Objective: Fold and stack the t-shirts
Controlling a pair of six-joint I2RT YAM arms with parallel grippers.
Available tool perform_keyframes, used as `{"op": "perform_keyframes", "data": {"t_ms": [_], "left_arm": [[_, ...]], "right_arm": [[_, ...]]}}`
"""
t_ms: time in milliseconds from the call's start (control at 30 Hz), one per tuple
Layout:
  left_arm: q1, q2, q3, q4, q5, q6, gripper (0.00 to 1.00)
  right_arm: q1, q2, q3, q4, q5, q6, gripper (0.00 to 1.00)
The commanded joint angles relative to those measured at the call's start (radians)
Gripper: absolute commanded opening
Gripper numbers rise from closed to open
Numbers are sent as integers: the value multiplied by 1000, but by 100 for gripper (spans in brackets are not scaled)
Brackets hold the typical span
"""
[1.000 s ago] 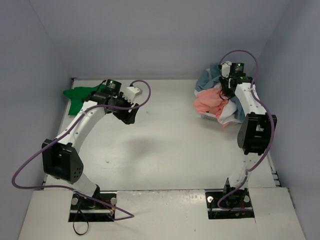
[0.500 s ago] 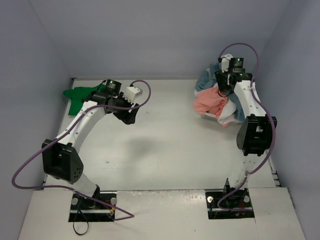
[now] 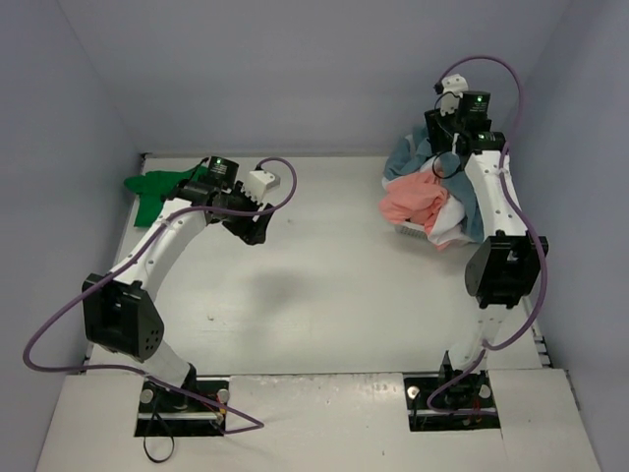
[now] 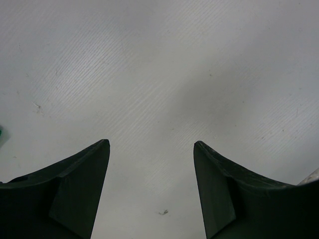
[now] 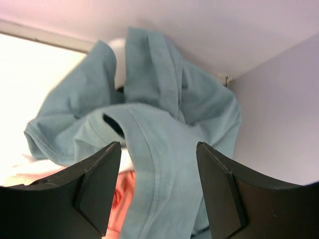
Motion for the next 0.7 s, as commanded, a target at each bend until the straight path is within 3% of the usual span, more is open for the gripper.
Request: {"op": "perform_keyframes", "data": {"t_ms": [0, 467, 567, 667], "left_arm": [[9, -8, 19, 22, 9, 4, 63], [18, 23, 31, 18, 14, 3, 63], [19, 25, 33, 16, 14, 4, 63], [19, 22, 34, 15, 12, 1, 63]], "right_arm": [[28, 40, 66, 69, -64, 20, 59], [48, 163, 89, 52, -164, 32, 59], [48, 164, 80, 52, -150, 31, 54], [48, 150, 65, 58, -144, 35, 32]]}}
